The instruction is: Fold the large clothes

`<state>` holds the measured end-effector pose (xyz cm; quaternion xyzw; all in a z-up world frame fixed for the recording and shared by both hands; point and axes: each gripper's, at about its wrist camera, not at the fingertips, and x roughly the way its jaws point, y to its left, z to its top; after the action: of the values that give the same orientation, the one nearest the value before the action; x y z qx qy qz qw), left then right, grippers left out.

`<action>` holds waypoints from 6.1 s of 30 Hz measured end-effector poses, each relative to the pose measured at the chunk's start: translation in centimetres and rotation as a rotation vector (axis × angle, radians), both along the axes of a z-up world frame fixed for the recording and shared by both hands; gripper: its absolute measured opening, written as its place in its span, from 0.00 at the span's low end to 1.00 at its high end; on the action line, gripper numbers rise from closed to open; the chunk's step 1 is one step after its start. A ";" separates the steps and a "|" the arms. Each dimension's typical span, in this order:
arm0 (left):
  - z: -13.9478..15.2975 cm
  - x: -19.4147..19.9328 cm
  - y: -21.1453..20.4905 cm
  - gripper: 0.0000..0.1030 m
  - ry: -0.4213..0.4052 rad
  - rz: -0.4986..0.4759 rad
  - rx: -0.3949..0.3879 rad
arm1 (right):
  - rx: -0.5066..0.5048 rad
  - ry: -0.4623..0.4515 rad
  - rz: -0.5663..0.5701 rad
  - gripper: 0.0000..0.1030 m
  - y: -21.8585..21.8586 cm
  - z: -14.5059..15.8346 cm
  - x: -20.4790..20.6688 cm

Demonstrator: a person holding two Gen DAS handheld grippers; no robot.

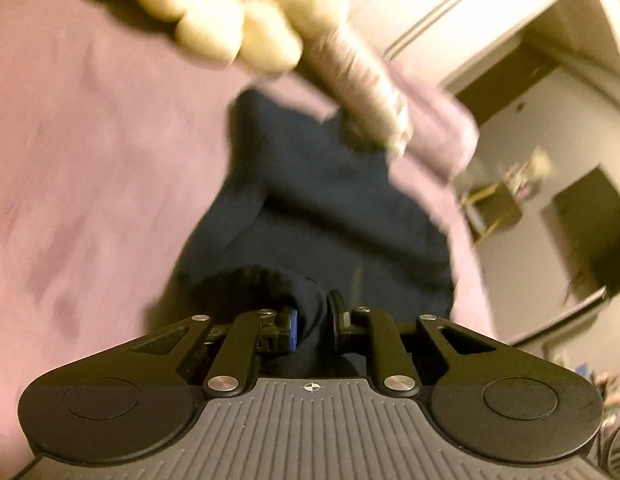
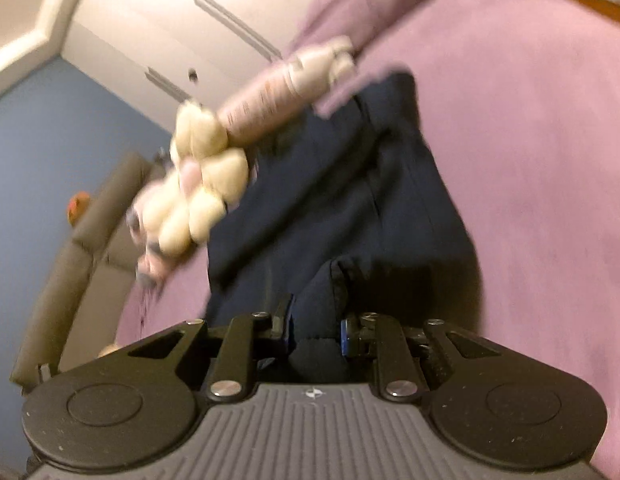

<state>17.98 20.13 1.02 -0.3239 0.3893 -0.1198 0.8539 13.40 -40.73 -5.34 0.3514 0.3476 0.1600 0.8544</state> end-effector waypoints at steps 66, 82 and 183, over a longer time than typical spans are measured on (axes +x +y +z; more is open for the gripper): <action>-5.1 35.6 -9.2 0.18 -0.248 0.295 0.641 | -0.697 -0.266 -0.447 0.09 8.1 2.8 37.8; -13.7 35.0 -5.4 0.89 -0.107 0.429 0.476 | -0.485 -0.083 -0.506 0.37 3.5 -8.5 40.6; -10.2 15.2 -20.9 0.95 -0.059 0.117 0.683 | -0.580 -0.138 0.103 0.08 20.5 -6.5 18.1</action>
<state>33.17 -0.76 -9.22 -0.0378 0.3627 0.0571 0.9294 31.51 -20.19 -11.86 0.0632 0.3373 0.1206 0.9315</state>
